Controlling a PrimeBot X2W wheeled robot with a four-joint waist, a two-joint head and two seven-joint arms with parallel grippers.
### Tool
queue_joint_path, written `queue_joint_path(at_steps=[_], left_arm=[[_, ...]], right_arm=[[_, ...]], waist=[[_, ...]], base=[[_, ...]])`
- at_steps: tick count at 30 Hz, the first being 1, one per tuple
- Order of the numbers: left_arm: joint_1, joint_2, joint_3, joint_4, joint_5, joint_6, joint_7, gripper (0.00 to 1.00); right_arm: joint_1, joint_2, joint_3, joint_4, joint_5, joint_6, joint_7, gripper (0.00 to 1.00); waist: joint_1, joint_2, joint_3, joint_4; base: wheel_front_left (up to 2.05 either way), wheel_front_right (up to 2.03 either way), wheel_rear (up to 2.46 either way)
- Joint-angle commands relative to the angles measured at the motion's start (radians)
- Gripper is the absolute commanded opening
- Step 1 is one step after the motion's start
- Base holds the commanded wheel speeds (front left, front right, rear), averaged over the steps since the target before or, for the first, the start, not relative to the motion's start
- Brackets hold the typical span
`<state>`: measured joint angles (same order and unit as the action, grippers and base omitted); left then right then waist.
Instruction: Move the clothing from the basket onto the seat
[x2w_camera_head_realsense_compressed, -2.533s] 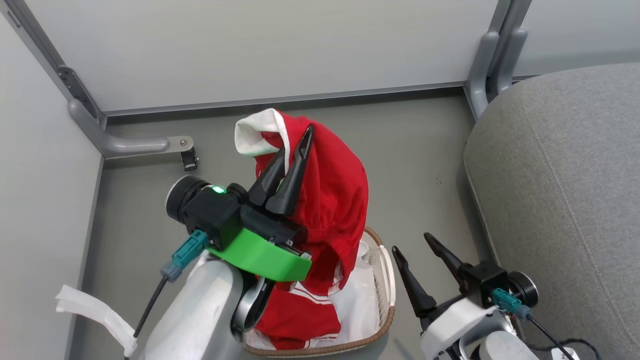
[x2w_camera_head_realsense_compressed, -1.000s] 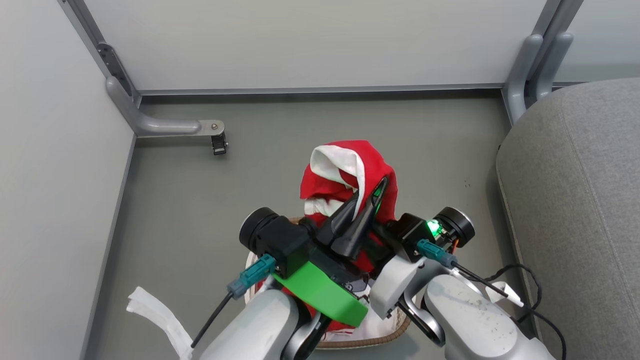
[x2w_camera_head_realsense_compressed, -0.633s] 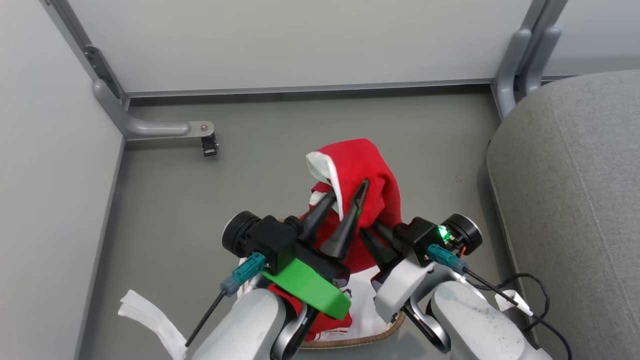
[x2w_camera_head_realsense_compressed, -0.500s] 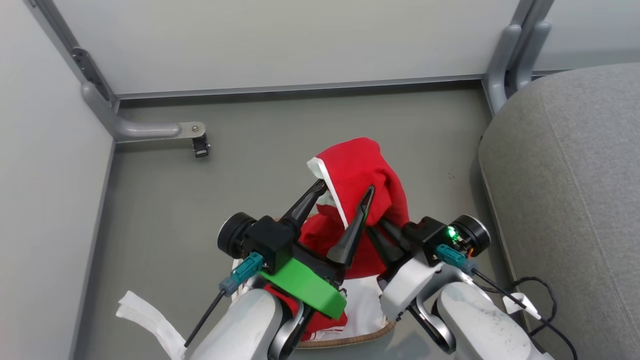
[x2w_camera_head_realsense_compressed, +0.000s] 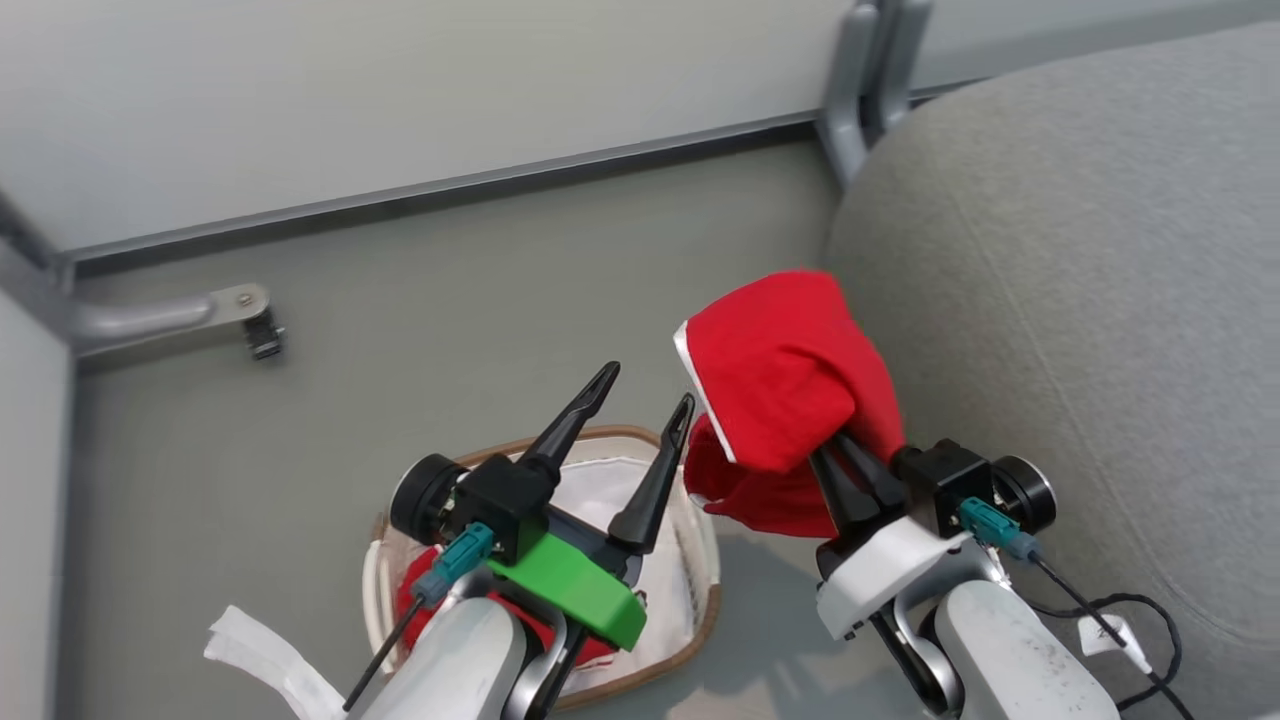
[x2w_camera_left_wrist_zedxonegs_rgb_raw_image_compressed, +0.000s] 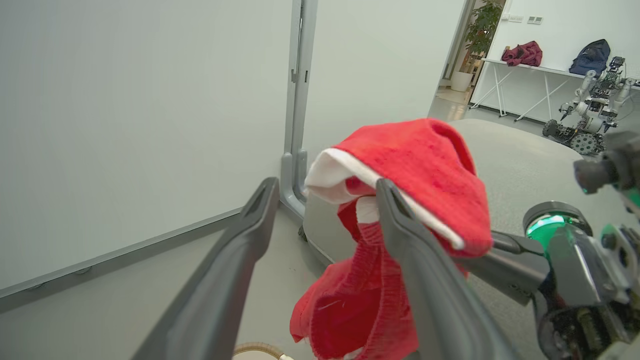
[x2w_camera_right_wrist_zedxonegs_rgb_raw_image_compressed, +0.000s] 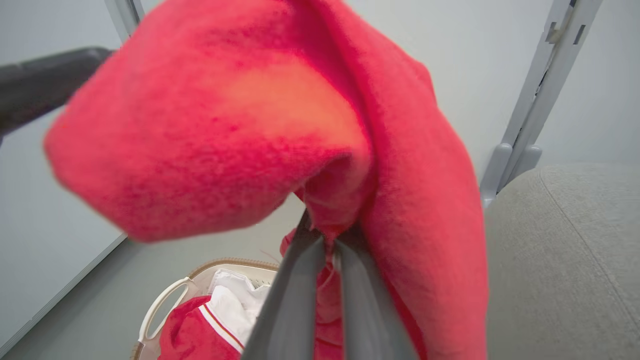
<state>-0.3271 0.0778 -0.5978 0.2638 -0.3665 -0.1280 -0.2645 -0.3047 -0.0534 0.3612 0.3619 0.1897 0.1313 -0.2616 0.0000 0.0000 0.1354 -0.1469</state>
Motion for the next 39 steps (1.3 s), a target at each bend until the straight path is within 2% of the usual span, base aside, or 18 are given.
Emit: queue_joint_path(at_steps=[1, 8, 13, 21, 26, 32, 35, 39], left_arm=[[0.014, 0.008, 0.007, -0.001, 0.010, -0.004, 0.000, 1.00], [0.027, 0.014, 0.014, 0.006, 0.024, -0.004, 0.000, 1.00], [0.024, 0.019, 0.004, 0.012, 0.031, -0.004, 0.000, 1.00], [-0.038, 0.031, -0.062, 0.037, 0.009, -0.003, 0.000, 1.00], [-0.050, 0.042, -0.064, 0.043, 0.009, -0.003, 0.000, 1.00], [-0.050, 0.067, -0.034, 0.045, 0.027, -0.003, 0.000, 1.00], [-0.065, 0.082, -0.038, 0.045, 0.037, -0.003, 0.000, 1.00], [-0.090, 0.101, -0.041, 0.050, 0.042, -0.003, 0.000, 1.00]], right_arm=[[0.016, -0.003, -0.009, -0.008, 0.006, -0.001, -0.005, 0.00], [0.045, -0.001, -0.053, -0.037, 0.017, -0.001, -0.005, 0.00], [0.052, 0.001, -0.065, -0.050, 0.020, -0.001, -0.005, 0.00], [0.062, 0.001, -0.139, -0.099, -0.008, -0.001, -0.005, 0.00], [0.003, -0.028, -0.167, -0.116, -0.027, -0.001, -0.005, 0.00], [-0.180, -0.149, -0.145, -0.131, -0.063, -0.001, -0.005, 0.00], [-0.297, -0.232, -0.178, -0.120, -0.077, -0.001, -0.005, 0.00], [-0.427, -0.308, -0.237, -0.083, -0.082, -0.001, -0.005, 0.00]], waist=[[0.0000, 0.0000, 0.020, -0.126], [0.0000, 0.0000, 0.041, -0.296], [0.0000, 0.0000, 0.054, -0.387], [0.0000, 0.0000, 0.100, -0.404], [0.0000, 0.0000, 0.134, -0.405], [0.0000, 0.0000, 0.197, -0.403], [0.0000, 0.0000, 0.249, -0.378], [0.0000, 0.0000, 0.308, -0.341]], base=[[0.00, 0.00, 0.00], [0.00, 0.00, 0.00], [0.00, 0.00, 0.00], [0.00, 0.00, 0.00], [0.00, 0.00, 0.00], [0.00, 0.00, 0.00], [0.00, 0.00, 0.00], [0.00, 0.00, 0.00]])
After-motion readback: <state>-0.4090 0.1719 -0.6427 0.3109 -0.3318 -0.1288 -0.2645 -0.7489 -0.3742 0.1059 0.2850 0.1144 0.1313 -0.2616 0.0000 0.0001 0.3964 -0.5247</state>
